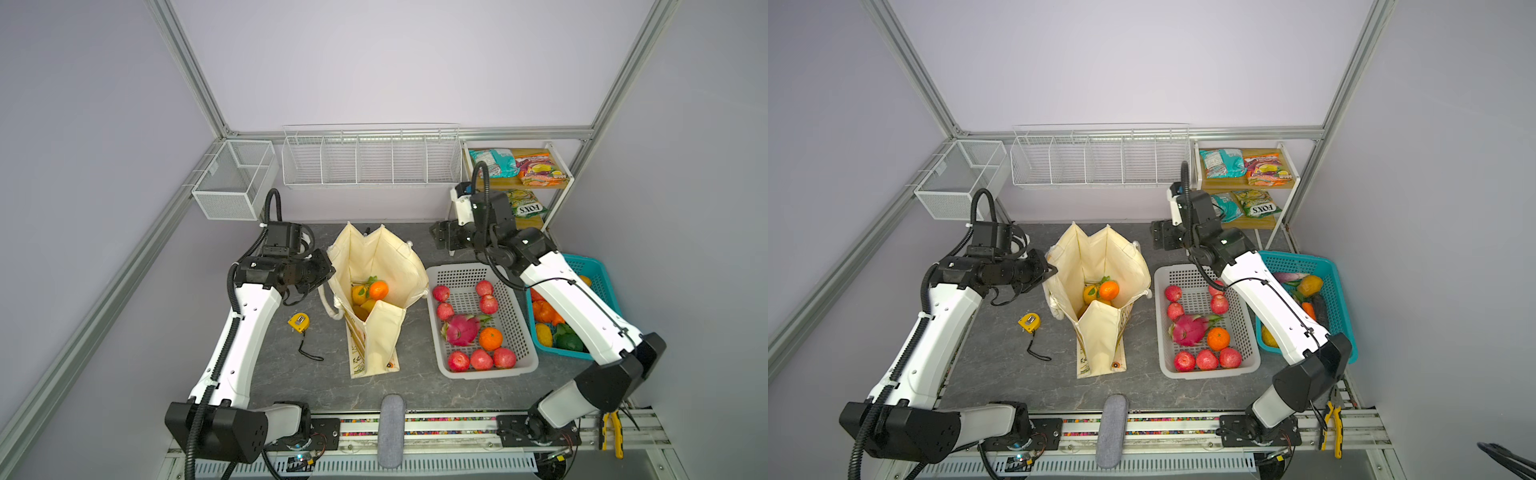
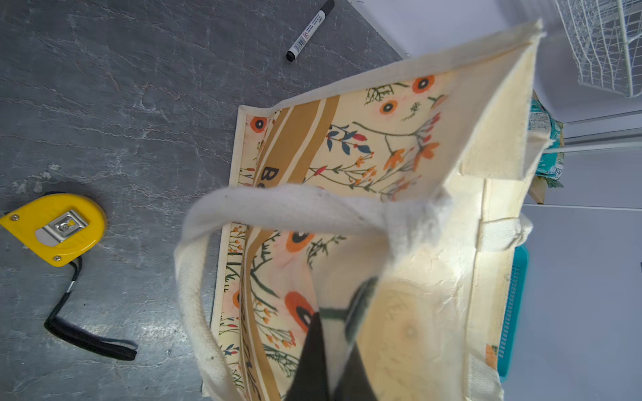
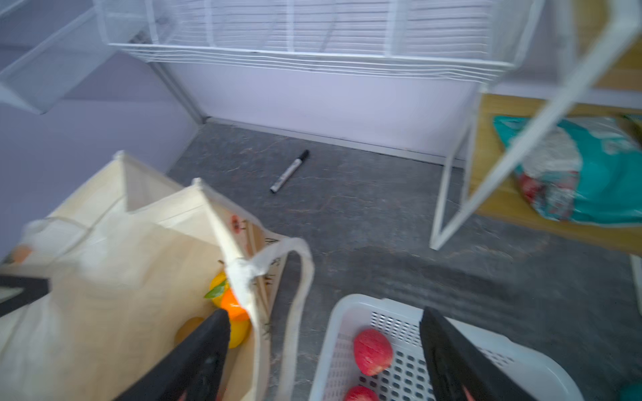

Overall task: Place the food into the grocery bag and tie it
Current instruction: 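Move the right gripper over the teal basket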

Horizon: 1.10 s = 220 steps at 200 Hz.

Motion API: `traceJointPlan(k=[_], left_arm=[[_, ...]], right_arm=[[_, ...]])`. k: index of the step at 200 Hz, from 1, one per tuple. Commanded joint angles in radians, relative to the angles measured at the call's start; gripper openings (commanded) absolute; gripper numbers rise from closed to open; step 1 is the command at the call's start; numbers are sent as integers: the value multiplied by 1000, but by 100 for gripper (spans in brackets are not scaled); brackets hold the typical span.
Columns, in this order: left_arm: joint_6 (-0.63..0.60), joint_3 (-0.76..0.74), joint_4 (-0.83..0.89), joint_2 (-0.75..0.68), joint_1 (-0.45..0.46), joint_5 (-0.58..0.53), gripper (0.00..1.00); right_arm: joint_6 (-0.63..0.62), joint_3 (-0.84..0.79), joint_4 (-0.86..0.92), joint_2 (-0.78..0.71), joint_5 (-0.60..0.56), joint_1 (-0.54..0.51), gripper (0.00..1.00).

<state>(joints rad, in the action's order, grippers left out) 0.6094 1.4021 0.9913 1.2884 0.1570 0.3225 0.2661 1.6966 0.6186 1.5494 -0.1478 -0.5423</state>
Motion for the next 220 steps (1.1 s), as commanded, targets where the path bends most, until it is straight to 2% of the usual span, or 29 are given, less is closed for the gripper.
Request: traceJointPlan(k=[1, 32, 64, 89, 126, 159, 220], left_arm=[[3, -5, -25, -15, -5, 7, 0], [0, 0, -22, -11, -5, 7, 0], [0, 6, -20, -1, -5, 12, 0], [4, 9, -24, 10, -4, 14, 0], [12, 10, -33, 20, -5, 20, 0], [13, 17, -31, 23, -5, 21, 0], [9, 29, -15, 6, -5, -5, 0]], right_arm=[[76, -98, -28, -67, -108, 92, 88], [82, -189, 14, -135, -103, 263, 88], [76, -260, 49, -173, -46, 477, 88], [99, -314, 39, -184, -2, 598, 88], [142, -366, 32, -150, 53, 708, 88], [198, -356, 88, -51, 131, 794, 88], [247, -328, 167, 108, 188, 894, 88]])
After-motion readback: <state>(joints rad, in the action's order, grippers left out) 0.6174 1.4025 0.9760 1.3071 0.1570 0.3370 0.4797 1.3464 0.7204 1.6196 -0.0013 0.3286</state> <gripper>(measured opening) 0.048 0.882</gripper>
